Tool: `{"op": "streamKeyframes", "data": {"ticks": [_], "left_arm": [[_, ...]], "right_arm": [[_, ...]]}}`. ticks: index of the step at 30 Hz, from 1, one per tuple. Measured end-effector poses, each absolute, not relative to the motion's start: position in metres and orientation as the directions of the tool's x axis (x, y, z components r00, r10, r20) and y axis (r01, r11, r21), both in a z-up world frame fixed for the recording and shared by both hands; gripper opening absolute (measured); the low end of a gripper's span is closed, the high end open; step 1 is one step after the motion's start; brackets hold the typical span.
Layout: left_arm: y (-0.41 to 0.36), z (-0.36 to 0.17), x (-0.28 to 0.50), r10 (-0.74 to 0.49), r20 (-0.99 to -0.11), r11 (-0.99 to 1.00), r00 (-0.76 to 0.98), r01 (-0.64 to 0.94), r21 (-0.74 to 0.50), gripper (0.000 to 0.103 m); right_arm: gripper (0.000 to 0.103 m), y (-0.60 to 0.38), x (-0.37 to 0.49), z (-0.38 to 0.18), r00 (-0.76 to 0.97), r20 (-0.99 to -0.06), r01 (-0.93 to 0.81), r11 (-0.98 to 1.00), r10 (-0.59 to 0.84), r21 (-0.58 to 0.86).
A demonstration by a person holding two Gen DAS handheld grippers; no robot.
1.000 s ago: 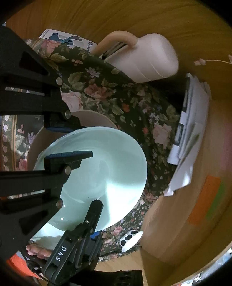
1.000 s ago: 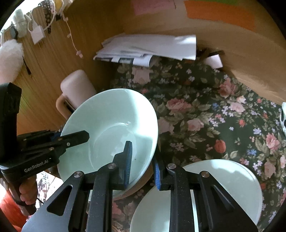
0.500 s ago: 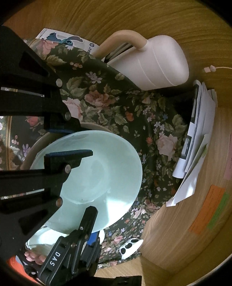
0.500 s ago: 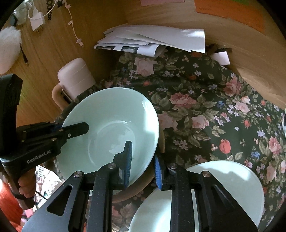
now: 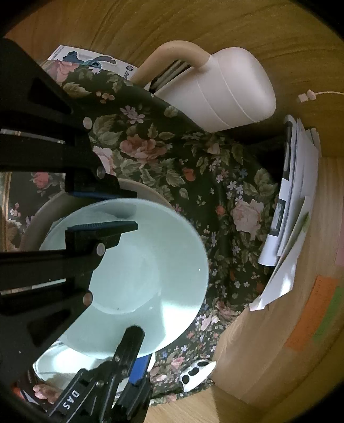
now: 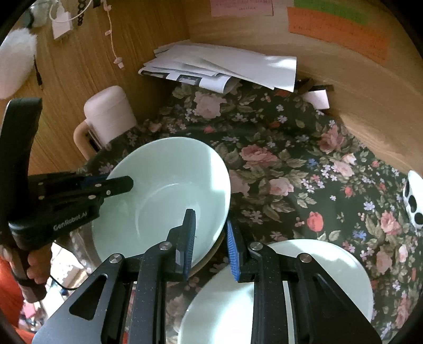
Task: Organize plates and bowls
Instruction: 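Lower the mint green bowl into the pink bowl and open both tools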
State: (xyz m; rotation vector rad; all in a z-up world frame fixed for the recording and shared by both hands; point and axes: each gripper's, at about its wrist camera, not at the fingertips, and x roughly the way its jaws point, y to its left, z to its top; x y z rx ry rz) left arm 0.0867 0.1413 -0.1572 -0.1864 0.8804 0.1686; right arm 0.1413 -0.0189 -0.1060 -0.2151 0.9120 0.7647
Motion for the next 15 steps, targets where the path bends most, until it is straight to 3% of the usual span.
{"op": "streamKeyframes", "data": {"ticks": [9,12,15], "left_arm": [[0.126,-0.153,0.091,0.147,-0.756,0.976,0.637,-0.218,0.006,0.018],[0.123,-0.148,0.092,0.158,-0.747,0.976,0.646,-0.219,0.017,0.034],[0.116,-0.139,0.091,0.214,-0.703,0.97,0.678,-0.233,0.071,0.057]], "right_arm": [[0.022,-0.026,0.146,-0.113,0.352,-0.774,-0.669,0.72,0.526,0.184],[0.022,-0.033,0.147,-0.109,0.366,-0.762,-0.663,0.725,0.534,0.189],[0.028,-0.042,0.15,-0.102,0.387,-0.746,-0.65,0.734,0.543,0.197]]}}
